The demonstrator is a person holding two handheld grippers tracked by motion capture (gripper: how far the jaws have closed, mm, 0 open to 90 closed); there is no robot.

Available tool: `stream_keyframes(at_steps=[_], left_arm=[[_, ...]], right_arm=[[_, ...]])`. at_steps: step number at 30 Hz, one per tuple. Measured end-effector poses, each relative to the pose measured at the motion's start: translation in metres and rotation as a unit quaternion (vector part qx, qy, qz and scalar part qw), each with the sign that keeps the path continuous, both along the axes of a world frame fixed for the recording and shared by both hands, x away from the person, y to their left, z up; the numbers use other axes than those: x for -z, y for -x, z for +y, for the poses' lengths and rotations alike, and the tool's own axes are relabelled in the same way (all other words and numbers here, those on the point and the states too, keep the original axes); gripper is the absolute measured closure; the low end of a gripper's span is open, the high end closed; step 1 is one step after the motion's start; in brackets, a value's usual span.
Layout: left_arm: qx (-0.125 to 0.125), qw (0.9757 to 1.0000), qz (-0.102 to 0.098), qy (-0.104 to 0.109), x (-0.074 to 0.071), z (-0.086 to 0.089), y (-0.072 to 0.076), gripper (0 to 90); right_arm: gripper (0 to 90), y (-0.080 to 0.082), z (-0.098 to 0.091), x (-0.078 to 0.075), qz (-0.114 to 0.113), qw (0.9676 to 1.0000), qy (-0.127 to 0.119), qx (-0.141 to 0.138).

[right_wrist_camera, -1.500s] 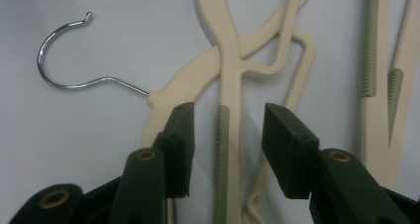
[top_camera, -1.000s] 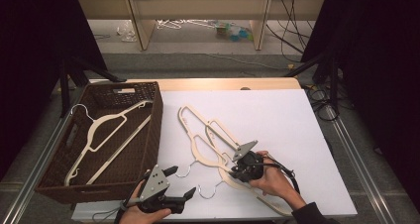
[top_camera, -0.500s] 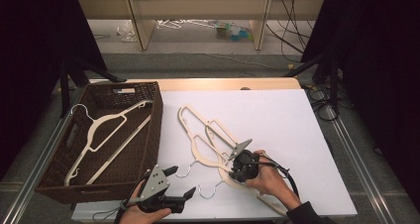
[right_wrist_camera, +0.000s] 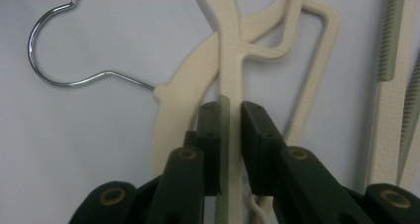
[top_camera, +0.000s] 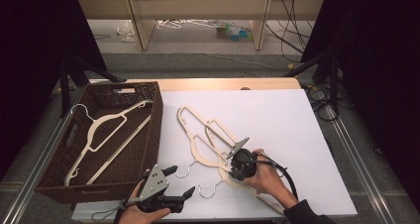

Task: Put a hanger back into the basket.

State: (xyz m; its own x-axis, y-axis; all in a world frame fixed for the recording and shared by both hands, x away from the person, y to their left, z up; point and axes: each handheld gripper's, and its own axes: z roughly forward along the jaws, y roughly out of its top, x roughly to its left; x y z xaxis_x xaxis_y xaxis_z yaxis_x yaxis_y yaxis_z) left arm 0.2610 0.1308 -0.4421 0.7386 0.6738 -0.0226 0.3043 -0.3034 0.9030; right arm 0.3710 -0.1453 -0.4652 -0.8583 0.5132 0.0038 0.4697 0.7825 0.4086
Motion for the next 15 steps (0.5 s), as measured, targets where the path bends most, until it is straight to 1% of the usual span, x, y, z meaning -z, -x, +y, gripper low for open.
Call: stream_keyframes(at_steps=[1, 3, 4, 6, 7, 8, 9, 10, 11, 12, 14, 15], left_arm=[[0.0, 1.0, -0.001, -0.002, 0.0, 0.001, 0.0, 19.6], [-0.003, 1.0, 0.002, 0.001, 0.0, 0.0, 0.0, 19.6], [-0.002, 1.0, 0.0, -0.003, 0.0, 0.0, -0.001, 20.0], [0.001, 1.0, 0.0, -0.001, 0.0, 0.0, -0.002, 20.6], [0.0, 1.0, -0.004, -0.007, 0.0, -0.001, -0.002, 20.9], [0.0, 0.9999, -0.006, -0.012, 0.0, -0.001, -0.003, 21.1], [-0.002, 0.9998, -0.014, -0.013, 0.001, -0.004, -0.006, 21.5], [-0.009, 0.9998, -0.015, -0.012, 0.001, -0.007, -0.009, 21.9], [-0.008, 0.9998, -0.016, -0.012, 0.001, -0.008, -0.012, 22.2], [-0.001, 0.9998, -0.018, -0.013, 0.001, -0.01, -0.014, 22.3], [0.0, 0.9995, -0.02, -0.024, 0.003, -0.015, -0.02, 23.1], [0.003, 0.999, -0.029, -0.033, 0.004, -0.016, -0.024, 23.2]], right_arm=[[79.2, 0.0, -0.001, -0.001, 0.006, 1.0, 0.001, 0.001], [79.2, 0.0, -0.001, -0.002, 0.006, 1.0, 0.003, -0.001], [79.3, 0.0, -0.004, -0.004, 0.011, 0.9999, 0.012, -0.005], [79.3, 0.0, -0.005, -0.005, 0.014, 0.9998, 0.016, -0.005], [79.3, 0.001, -0.008, -0.009, 0.013, 0.9996, 0.023, -0.01], [79.3, 0.002, -0.009, -0.011, 0.016, 0.9994, 0.025, -0.016], [79.3, 0.003, -0.01, -0.012, 0.017, 0.9993, 0.029, -0.019], [79.3, 0.004, -0.011, -0.014, 0.02, 0.9991, 0.033, -0.019], [79.3, 0.004, -0.012, -0.017, 0.018, 0.9989, 0.036, -0.025], [79.3, 0.005, -0.013, -0.018, 0.02, 0.9987, 0.039, -0.026], [79.3, 0.007, -0.014, -0.022, 0.022, 0.9985, 0.043, -0.028], [79.4, 0.007, -0.015, -0.024, 0.02, 0.9983, 0.045, -0.032]])
